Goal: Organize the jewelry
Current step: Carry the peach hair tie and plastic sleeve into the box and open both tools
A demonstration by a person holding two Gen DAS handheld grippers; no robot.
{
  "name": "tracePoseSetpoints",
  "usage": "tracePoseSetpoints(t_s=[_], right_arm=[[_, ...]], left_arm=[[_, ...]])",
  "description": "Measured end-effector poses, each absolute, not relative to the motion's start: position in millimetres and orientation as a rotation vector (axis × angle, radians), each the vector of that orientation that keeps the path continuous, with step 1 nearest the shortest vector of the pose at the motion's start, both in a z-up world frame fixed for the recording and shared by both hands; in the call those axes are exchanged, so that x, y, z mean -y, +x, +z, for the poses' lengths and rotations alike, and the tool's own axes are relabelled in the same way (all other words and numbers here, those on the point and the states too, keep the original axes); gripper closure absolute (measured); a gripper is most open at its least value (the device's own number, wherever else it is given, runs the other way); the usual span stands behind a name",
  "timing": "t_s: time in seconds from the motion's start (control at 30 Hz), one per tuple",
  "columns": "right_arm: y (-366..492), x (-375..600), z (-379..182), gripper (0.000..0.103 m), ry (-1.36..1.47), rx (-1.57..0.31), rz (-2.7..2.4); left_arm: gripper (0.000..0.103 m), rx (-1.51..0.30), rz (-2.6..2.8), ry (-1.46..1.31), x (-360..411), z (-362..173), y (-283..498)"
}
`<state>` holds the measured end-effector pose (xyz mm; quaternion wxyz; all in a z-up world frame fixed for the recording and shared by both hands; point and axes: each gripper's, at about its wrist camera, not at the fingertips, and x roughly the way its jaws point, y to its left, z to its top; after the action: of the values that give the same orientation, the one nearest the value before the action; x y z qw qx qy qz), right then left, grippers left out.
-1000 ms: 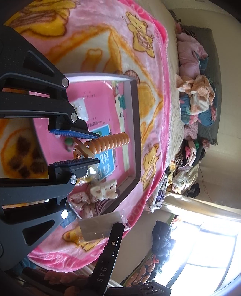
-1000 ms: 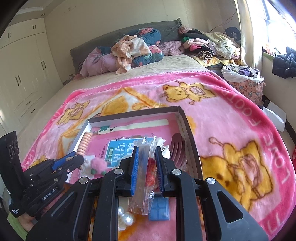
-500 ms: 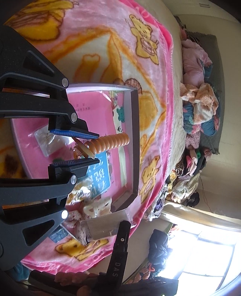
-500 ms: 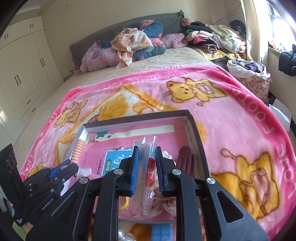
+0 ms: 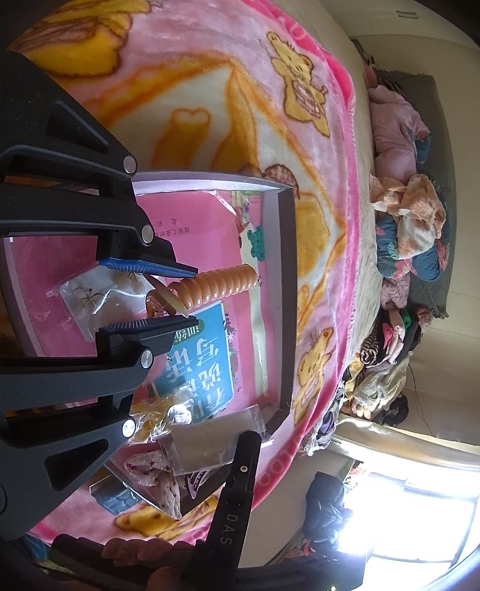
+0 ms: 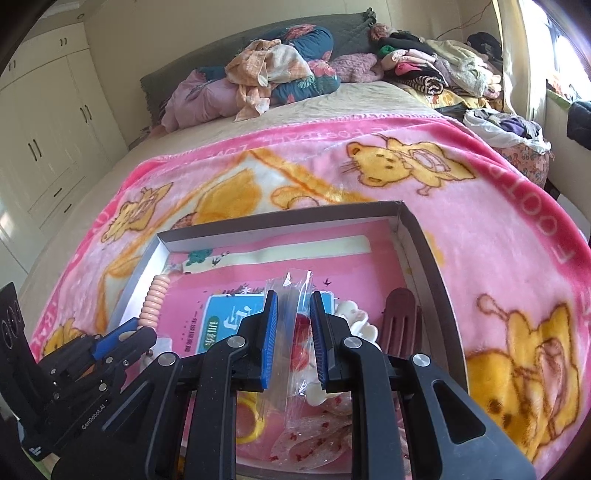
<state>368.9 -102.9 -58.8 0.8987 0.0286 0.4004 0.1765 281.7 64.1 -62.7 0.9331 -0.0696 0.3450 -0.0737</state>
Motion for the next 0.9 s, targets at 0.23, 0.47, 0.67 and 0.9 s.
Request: tracePoseSetpoints(t_s=[0.23,0.47,0.67,0.9], right_arm=[[368,102,-64,0.086,0.038,-0.821,0.373],[369,106,-69,0.084,0.048,-0.828,0.365],[363,113,-67,0.075,0.075,-0.825,0.365],[342,130,-51,0.055,0.114,-0.765,0.349]], left_arm=[[0.089,-0.712,-0.149,-0.137,-62,-66,282],[0.089,-0.726,-0.145,-0.135,-62,-68,283],[0.089,-0.732,-0.144,-0.133,-61,-68,282],[0.069,-0.71,-0.137,-0.137,-62,-64,272]])
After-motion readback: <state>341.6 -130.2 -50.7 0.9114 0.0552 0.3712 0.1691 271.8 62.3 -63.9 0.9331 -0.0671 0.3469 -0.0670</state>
